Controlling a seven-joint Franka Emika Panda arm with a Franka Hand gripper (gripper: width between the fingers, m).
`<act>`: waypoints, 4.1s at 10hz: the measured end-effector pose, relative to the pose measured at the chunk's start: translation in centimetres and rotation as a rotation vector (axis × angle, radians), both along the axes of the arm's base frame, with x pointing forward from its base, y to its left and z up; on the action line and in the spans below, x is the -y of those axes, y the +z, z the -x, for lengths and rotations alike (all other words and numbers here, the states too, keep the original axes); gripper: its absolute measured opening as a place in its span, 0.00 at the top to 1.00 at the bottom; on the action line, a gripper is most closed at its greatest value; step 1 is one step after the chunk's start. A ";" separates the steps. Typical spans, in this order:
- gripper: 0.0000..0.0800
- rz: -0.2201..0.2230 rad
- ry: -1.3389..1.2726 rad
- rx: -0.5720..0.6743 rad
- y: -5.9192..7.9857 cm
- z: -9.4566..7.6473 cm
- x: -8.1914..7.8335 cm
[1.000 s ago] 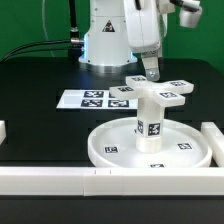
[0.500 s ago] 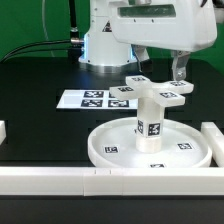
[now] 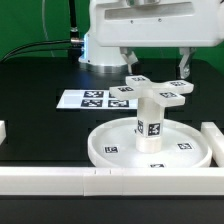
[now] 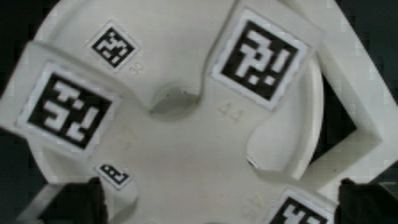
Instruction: Assemble round table
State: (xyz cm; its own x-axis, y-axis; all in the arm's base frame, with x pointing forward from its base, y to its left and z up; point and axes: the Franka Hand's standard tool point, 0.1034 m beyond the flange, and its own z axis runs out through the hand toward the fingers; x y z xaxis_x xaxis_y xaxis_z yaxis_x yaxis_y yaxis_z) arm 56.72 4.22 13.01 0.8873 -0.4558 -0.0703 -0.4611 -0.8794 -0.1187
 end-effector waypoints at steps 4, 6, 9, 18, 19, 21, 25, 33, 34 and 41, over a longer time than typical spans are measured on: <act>0.19 0.022 0.366 0.002 0.4 -1.1 -0.4; 0.19 0.019 0.471 0.015 0.4 -1.0 -0.4; 0.19 0.031 0.813 0.064 0.0 -1.0 -0.1; 0.19 0.059 1.393 0.128 -0.5 -0.4 -0.8; 0.19 0.053 1.492 0.131 -0.7 -0.3 -0.6; 0.19 0.052 1.621 0.135 -1.1 -0.1 -0.1; 0.19 0.054 1.702 0.128 -1.4 0.0 0.3; 0.23 0.048 1.658 0.103 -3.1 0.3 0.9; 0.23 0.047 1.650 0.102 -3.1 0.3 0.8; 0.44 0.046 1.620 0.097 -3.1 0.4 0.9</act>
Offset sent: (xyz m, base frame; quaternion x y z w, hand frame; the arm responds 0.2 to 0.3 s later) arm 0.0000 0.0000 0.0000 0.0000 0.0000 -0.1938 0.9810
